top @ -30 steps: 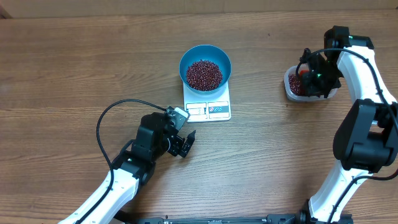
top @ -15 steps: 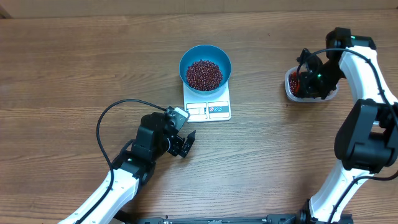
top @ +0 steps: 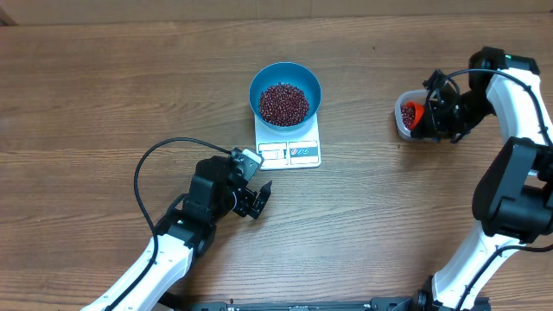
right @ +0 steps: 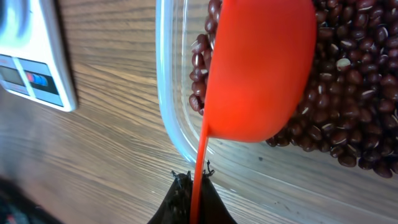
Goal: Scoop item into bowl and weigh 150g on scale
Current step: 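Drag the scoop through the beans to fill it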
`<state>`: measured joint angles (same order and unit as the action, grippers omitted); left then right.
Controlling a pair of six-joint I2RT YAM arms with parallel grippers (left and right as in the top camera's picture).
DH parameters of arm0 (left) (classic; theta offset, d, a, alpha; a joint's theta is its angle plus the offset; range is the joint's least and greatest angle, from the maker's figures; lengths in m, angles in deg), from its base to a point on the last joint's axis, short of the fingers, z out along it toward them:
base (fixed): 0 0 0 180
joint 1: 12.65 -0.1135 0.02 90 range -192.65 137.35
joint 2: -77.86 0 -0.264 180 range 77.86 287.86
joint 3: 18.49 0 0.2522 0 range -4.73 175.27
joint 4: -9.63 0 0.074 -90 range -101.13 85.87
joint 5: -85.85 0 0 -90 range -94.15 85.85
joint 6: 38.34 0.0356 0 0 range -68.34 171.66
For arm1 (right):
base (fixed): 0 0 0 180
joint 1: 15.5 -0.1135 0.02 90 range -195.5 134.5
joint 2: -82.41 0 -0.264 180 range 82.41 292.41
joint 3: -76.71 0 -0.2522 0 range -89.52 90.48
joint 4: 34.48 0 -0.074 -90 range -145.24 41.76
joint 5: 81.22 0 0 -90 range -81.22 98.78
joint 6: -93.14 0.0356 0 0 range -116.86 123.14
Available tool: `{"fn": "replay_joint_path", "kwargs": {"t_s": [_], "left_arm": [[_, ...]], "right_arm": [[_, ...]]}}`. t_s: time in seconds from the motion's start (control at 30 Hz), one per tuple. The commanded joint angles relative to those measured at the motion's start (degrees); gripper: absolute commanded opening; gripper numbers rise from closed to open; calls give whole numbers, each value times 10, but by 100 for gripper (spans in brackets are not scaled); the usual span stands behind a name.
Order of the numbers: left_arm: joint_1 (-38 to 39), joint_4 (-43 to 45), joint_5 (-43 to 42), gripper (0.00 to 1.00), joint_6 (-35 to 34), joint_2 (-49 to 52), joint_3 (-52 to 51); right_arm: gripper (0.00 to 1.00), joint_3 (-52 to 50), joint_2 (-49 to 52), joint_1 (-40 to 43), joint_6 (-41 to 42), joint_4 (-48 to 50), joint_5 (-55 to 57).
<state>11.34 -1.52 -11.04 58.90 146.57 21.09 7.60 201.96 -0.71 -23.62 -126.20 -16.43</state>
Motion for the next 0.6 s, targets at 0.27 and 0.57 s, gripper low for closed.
{"fn": "replay_joint_path", "kwargs": {"t_s": [0.27,0.57], "left_arm": [[0,2,-2,100,-9,4,-1],[0,2,-2,99,-9,4,-1]], "right_arm": [[4,-3,3,75,-1,0,-136],[4,-3,3,116,-1,0,-198]]}}
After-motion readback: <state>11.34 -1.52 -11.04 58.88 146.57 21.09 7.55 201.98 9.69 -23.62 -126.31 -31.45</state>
